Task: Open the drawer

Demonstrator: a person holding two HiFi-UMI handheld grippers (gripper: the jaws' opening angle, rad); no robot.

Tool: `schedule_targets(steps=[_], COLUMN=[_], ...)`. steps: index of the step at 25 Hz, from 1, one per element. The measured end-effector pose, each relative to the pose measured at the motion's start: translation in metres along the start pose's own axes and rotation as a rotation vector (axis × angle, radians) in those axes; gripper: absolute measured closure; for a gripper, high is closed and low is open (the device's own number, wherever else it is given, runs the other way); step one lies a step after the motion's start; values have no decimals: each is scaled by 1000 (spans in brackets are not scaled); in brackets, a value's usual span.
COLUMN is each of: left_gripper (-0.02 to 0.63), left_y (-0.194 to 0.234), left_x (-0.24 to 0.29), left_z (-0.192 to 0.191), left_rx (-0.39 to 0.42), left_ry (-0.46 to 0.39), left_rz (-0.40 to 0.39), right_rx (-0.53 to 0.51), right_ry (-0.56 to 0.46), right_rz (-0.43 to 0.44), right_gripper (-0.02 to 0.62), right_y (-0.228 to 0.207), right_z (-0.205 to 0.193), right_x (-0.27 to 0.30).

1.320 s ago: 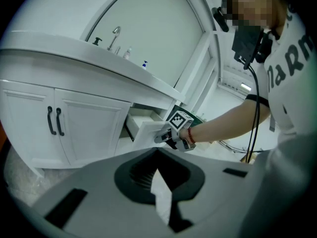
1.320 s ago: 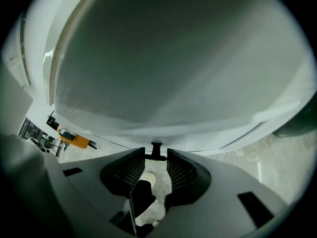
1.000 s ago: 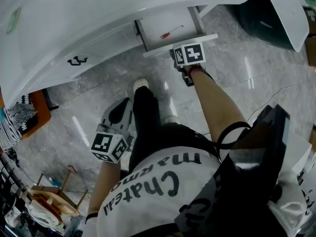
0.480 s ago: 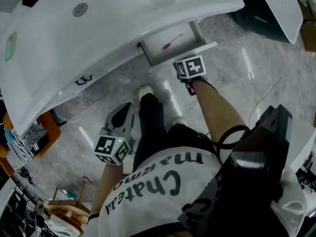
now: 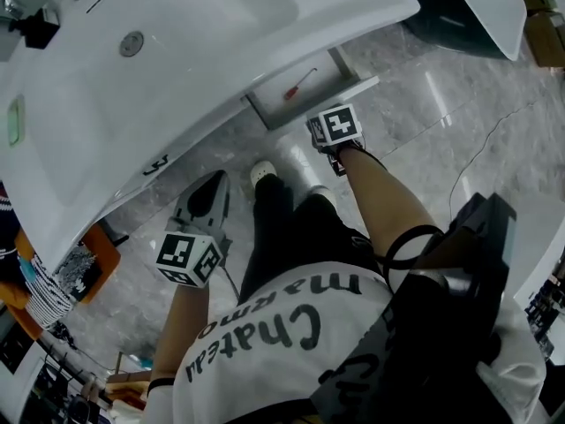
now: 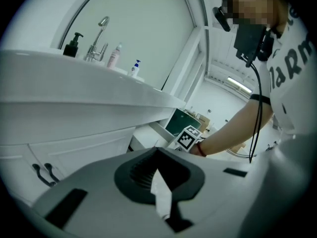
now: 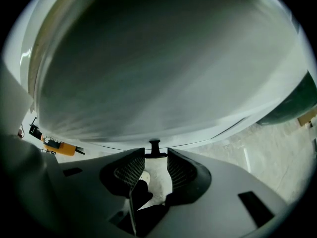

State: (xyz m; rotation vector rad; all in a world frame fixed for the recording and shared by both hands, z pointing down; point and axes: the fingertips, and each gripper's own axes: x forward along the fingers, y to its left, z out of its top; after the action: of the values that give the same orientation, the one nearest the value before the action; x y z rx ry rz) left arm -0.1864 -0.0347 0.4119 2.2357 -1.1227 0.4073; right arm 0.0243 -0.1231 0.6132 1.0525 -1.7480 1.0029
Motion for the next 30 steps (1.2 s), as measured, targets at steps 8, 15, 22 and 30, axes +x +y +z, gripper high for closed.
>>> schedule_targets(steps=[8, 15, 22, 30], left_gripper=[598, 598, 598, 598], left_y=[-20, -48, -77, -114], left_x=[-16, -37, -50, -57], left_z=[-5, -17, -15, 6], left_rx=[-31, -56, -55, 6], left_ry=[-32, -71, -123, -167], left_rz=[125, 235, 280, 297], right_rx=[-6, -146, -204, -249], right_ry=[-27, -42, -123, -209], right_rz=[59, 17, -4, 5], right_gripper=[448, 445, 458, 556], right_y=[-1, -4, 0, -7], right_z=[4, 5, 15, 23], right_x=[1, -5, -32, -82])
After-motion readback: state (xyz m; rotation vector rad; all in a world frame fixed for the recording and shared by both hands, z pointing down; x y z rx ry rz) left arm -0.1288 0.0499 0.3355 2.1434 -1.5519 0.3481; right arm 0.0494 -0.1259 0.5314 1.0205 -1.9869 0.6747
